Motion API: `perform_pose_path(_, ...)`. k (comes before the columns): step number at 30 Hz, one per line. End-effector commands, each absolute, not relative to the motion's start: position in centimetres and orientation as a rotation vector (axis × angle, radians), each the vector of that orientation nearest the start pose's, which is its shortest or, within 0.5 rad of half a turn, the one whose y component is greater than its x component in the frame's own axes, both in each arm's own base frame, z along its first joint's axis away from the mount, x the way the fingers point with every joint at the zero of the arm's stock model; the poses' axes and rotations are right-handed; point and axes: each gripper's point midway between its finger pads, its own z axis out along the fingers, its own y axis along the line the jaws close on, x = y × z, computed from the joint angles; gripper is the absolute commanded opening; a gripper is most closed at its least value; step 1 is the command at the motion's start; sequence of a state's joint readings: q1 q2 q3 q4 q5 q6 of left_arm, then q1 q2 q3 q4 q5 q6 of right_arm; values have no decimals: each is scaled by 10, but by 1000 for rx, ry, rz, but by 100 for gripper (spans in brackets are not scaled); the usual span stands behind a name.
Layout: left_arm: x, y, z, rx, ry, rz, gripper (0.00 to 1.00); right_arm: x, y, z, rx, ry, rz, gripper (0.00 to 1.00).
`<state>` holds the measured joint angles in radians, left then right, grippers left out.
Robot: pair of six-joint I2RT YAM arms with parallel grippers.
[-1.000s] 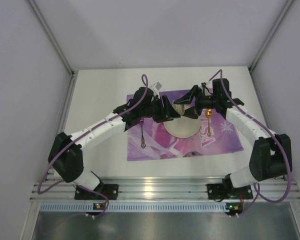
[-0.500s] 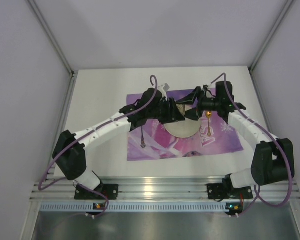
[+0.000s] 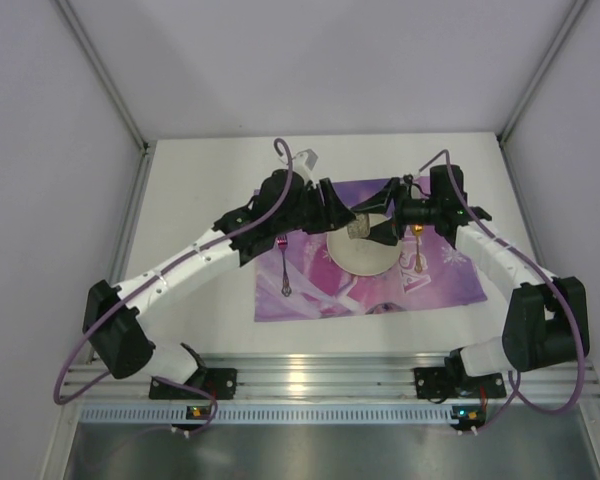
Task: Set the dinner table for one person
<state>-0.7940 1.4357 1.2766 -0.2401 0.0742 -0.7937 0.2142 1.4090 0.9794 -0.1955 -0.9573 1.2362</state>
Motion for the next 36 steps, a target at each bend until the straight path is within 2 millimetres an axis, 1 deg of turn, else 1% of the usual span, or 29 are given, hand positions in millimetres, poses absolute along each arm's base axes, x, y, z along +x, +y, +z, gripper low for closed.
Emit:
perform_pose_path(1,296,-362,291,80,2065,-1101,54,280,237,256,581,2412,1851,0)
perform_pose_path(2,298,-364,288,79,2074,-1100,54,281,238,260,571,2397,1859,0)
perform_pose_path(5,300,-370,293,85,2054,-1127,52,281,240,268,571,2378,1882,0)
perform_pose_path(8,299,-375,299,94,2036,-1164,41,281,241,269,574,2378,1885,0)
perform_pose_path(9,298,-376,301,94,2028,-1177,33,281,240,269,576,2376,1885,0)
perform_pose_path(10,298,-377,302,95,2024,-1189,29,281,240,269,581,2375,1888,0)
perform_pose_path(11,297,-381,308,102,2006,-1226,27,281,240,268,586,2375,1888,0)
perform_pose_path(15,290,-394,312,142,1996,-1315,23,282,241,269,609,2349,1916,0)
perform_pose_path(16,289,-395,312,145,2001,-1325,21,284,242,272,608,2329,1931,0)
perform_pose_path(18,285,-399,312,159,2003,-1366,20,285,241,271,629,2327,1936,0)
perform_pose_path(19,284,-403,317,172,1973,-1398,19,289,242,278,612,2290,1956,0)
perform_pose_path(20,279,-405,319,192,1976,-1440,19,290,243,279,615,2281,1965,0)
perform_pose_path(22,275,-413,324,221,1950,-1508,19,294,243,284,648,2256,1996,0)
perform_pose_path(23,274,-416,326,219,1946,-1542,17,296,244,289,617,2220,2013,0)
perform_pose_path(24,268,-420,327,250,1942,-1590,16,298,244,291,626,2205,2026,0)
perform_pose_path(25,268,-424,329,256,1922,-1618,14,300,244,291,669,2195,2049,0)
perform_pose_path(26,266,-426,330,247,1920,-1650,9,303,245,297,634,2152,2069,0)
perform_pose_path(27,262,-428,332,268,1912,-1691,6,305,245,301,671,2133,2097,0)
perform_pose_path(28,261,-431,338,278,1875,-1723,1,306,244,299,688,2122,2112,0)
perform_pose_path(29,260,-433,336,266,1884,-1755,0,308,244,306,646,2071,2134,0)
perform_pose_path(30,258,-434,340,275,1864,-1784,0,310,244,309,688,2050,2164,0)
perform_pose_path(31,253,-435,340,295,1856,-1819,0,311,243,307,705,2035,2183,0)
perform_pose_path(32,253,-438,346,293,1827,-1859,0,312,243,315,646,1973,2213,0)
perform_pose_path(33,252,-438,347,296,1822,-1876,0,314,243,319,692,1947,2258,2)
perform_pose_path(34,249,-440,349,320,1814,-1899,0,315,241,320,699,1918,2283,12)
perform_pose_path(35,249,-441,351,318,1811,-1914,0,314,240,331,618,1845,2319,20)
perform_pose_path(36,251,-443,349,320,1818,-1917,0,315,238,338,656,1803,2369,27)
